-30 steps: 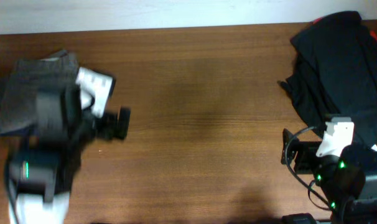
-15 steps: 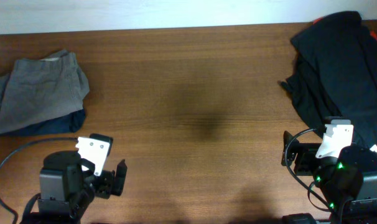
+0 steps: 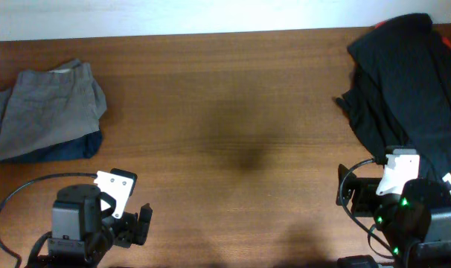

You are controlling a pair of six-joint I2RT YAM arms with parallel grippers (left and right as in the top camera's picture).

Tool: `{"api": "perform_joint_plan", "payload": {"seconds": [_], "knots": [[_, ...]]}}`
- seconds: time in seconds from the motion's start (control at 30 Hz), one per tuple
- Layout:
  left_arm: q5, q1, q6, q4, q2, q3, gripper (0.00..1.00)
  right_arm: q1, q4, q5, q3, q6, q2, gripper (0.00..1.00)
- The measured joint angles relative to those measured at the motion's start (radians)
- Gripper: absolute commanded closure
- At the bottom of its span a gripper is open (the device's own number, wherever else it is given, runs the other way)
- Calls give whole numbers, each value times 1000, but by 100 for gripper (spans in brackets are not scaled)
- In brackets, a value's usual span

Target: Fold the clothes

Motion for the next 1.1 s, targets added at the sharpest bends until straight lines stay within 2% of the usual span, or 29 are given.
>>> {"api": "perform_joint_plan", "payload": {"seconds": [0.17, 0.47, 0.7, 0.87, 0.93, 1.0, 1.1], "knots": [[0, 0, 0, 0, 0, -1, 1, -23, 100, -2, -166, -3, -167, 1], [-3, 0, 0, -1, 0, -3, 1, -79, 492, -52, -590, -3, -517, 1], [-3, 0, 0, -1, 0, -3, 1, -80, 777, -69, -771, -14, -540, 1], [-3, 0, 0, -1, 0, -3, 1, -80, 1001, -72, -879, -80, -540, 1], [-3, 0, 0, -1, 0, -3, 1, -80, 1015, -72, -916, -100, -540, 1], [-3, 0, 0, -1, 0, -3, 1, -80, 939, -72, -933, -111, -541, 1], [-3, 0, 0, -1, 0, -3, 1, -80, 929, -69, -941, -117, -539, 1]]}}
